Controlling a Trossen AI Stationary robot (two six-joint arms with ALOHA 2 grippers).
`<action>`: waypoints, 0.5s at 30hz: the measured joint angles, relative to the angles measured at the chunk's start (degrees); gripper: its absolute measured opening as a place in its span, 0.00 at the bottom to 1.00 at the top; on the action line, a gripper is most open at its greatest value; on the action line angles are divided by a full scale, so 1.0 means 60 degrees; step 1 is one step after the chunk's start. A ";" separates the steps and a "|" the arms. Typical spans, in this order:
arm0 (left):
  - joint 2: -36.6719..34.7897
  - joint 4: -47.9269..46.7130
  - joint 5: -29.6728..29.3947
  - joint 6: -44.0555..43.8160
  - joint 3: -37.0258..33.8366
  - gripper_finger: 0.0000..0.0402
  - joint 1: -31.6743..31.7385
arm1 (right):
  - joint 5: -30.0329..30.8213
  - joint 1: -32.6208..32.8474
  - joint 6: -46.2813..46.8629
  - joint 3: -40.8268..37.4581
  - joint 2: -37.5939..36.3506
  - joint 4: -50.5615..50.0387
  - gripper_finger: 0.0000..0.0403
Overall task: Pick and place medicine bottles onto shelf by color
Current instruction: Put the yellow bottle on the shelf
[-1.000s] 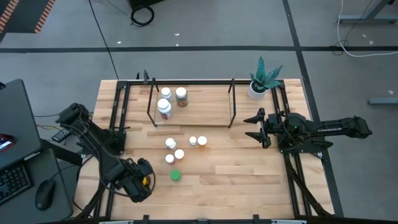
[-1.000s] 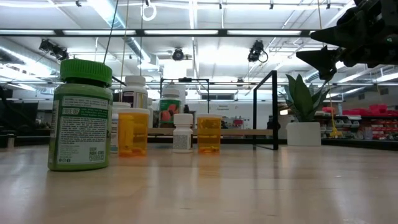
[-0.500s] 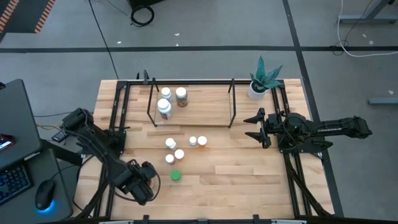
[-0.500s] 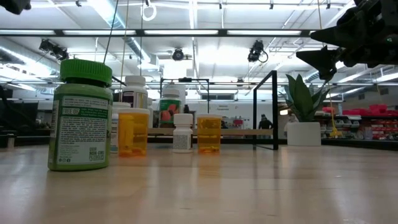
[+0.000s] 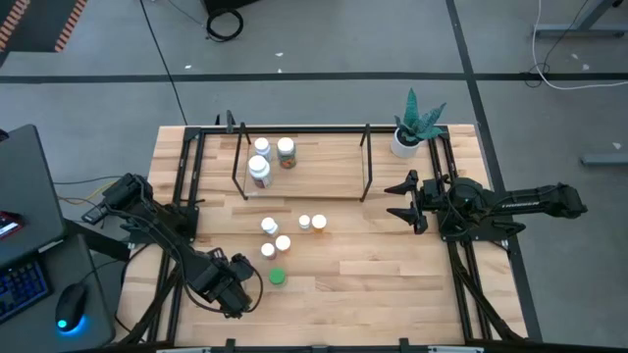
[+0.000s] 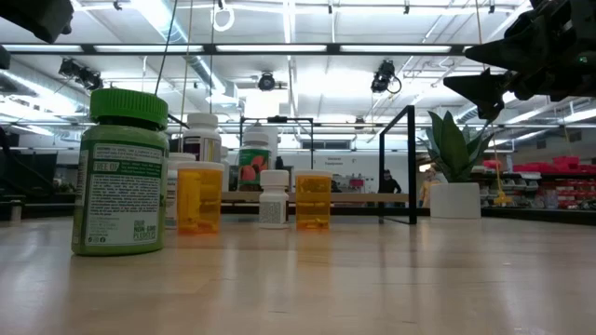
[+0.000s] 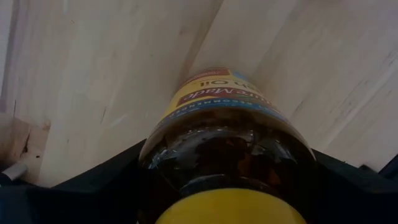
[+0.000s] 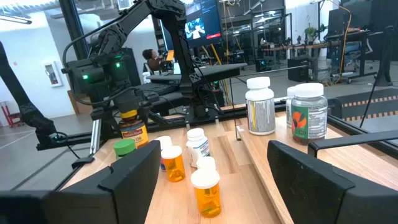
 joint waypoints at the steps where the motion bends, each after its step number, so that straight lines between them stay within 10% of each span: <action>1: 0.0000 -0.0007 0.0004 0.0004 0.0000 0.82 0.0020 | 0.0003 0.0000 0.0003 -0.0004 0.0000 0.0000 0.75; 15: -0.0291 -0.1584 0.0131 0.1060 0.0753 0.82 0.0721 | 0.0000 0.0000 0.0003 -0.0004 0.0001 -0.0002 0.75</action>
